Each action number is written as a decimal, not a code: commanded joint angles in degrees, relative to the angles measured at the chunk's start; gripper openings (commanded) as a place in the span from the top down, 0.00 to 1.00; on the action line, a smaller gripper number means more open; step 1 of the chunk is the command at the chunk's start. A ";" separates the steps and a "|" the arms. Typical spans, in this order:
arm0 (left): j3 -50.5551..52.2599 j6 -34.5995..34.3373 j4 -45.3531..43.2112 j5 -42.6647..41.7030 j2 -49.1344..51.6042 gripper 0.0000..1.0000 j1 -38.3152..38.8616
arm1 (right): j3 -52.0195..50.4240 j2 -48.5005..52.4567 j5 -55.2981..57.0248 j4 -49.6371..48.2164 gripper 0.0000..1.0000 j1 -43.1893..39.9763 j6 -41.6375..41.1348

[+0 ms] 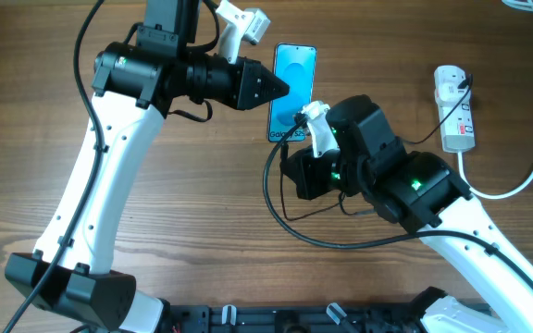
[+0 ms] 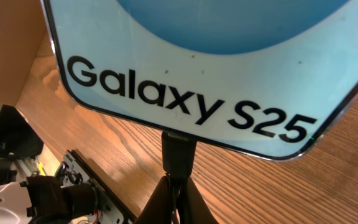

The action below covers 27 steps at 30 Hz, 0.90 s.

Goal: Plug charger to phone and switch on socket

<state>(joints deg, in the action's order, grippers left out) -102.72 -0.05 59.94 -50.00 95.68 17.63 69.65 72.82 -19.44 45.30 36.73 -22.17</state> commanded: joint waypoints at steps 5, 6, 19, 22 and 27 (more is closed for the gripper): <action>-0.81 1.16 -0.61 -1.11 -1.60 0.96 0.11 | 0.55 0.46 0.13 -0.26 0.96 0.17 1.20; -0.81 1.16 -0.61 -1.11 -1.60 0.96 0.11 | 0.55 0.48 0.15 -0.28 0.96 0.17 1.20; -0.81 1.16 -0.59 -0.87 -1.60 0.96 0.11 | 0.55 0.48 0.15 -0.22 0.96 0.17 1.25; -0.81 1.16 -0.61 -0.87 -1.60 0.96 0.11 | 0.55 0.48 0.13 -0.17 0.96 0.17 1.25; -0.81 1.16 -0.61 -0.87 -1.60 0.96 0.11 | 0.55 0.46 0.13 0.42 0.96 0.17 2.12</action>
<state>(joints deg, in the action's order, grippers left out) -102.72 -0.03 59.90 -49.78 95.68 17.63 69.65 72.82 -19.44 45.41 36.73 -21.96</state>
